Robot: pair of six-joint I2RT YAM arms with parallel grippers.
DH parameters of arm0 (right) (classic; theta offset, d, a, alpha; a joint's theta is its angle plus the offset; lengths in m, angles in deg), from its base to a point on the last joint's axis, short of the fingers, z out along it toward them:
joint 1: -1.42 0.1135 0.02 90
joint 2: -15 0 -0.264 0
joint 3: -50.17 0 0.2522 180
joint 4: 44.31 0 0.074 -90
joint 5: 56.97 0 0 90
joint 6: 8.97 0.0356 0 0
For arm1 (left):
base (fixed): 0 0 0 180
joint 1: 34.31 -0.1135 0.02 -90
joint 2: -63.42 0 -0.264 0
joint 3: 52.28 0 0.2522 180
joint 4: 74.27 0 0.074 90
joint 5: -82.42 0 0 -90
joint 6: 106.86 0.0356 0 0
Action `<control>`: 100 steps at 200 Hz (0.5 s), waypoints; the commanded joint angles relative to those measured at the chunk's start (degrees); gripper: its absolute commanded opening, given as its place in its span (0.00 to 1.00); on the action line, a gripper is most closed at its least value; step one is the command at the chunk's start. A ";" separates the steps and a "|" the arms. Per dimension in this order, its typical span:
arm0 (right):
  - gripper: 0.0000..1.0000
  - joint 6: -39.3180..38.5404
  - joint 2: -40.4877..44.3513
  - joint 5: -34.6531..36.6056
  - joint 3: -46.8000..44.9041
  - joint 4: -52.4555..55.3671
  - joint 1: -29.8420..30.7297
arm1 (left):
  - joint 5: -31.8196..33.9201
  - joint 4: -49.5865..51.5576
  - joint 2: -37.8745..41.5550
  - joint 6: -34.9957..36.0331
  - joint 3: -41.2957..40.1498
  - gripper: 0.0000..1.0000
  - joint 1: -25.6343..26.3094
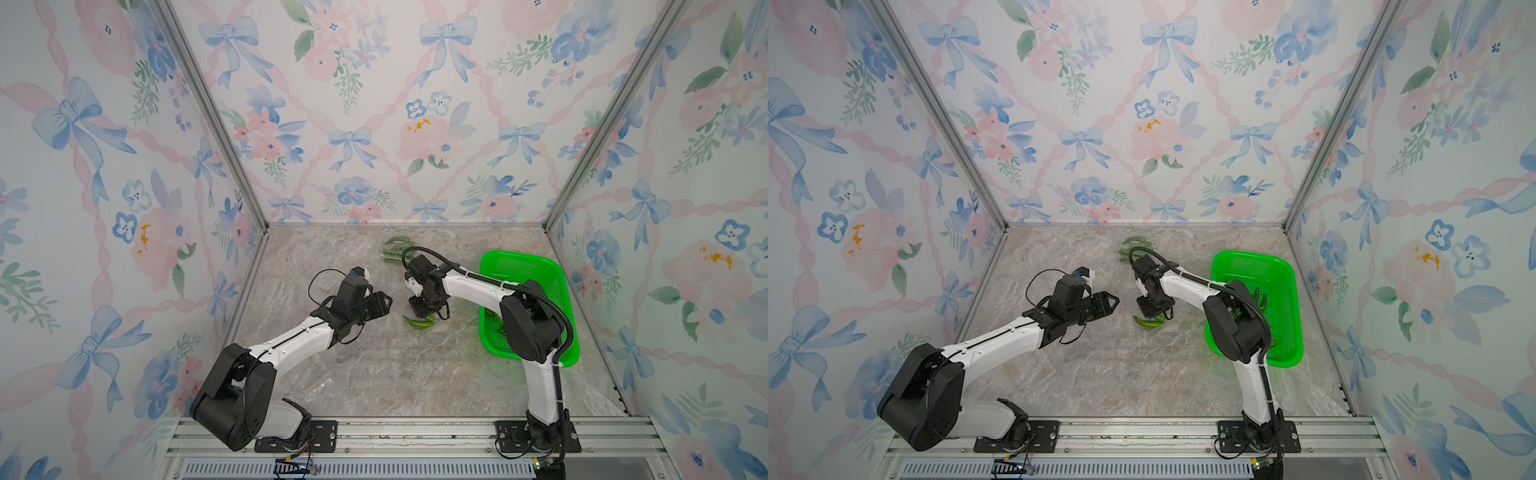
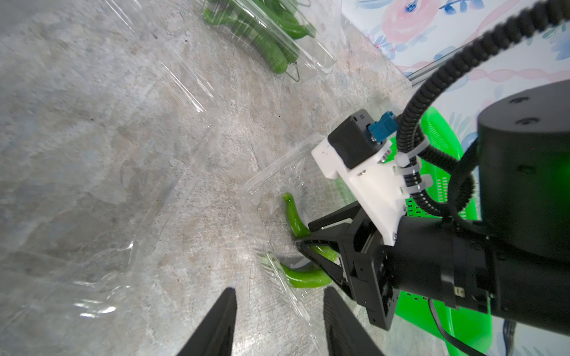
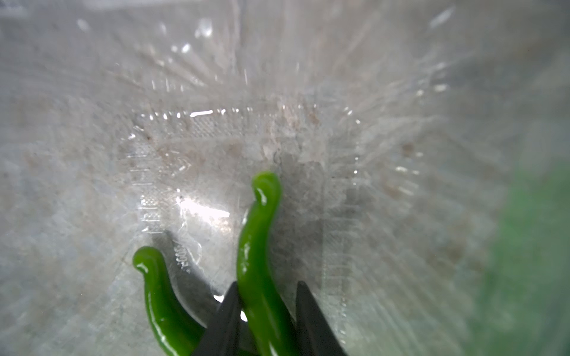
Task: Take small green peppers out of containers
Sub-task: Pick up the green pepper from the packing box.
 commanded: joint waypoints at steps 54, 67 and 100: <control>0.16 0.70 1.78 1.07 1.66 1.73 0.30 | -1.55 0.36 -1.25 0.40 1.04 0.49 -0.28; 0.16 1.00 4.19 0.63 1.71 2.22 0.14 | -1.55 0.30 -1.12 0.38 1.21 0.49 -0.29; 0.16 1.92 13.27 -0.15 0.53 2.76 -1.61 | -1.90 0.36 -1.93 0.44 2.64 0.49 -0.20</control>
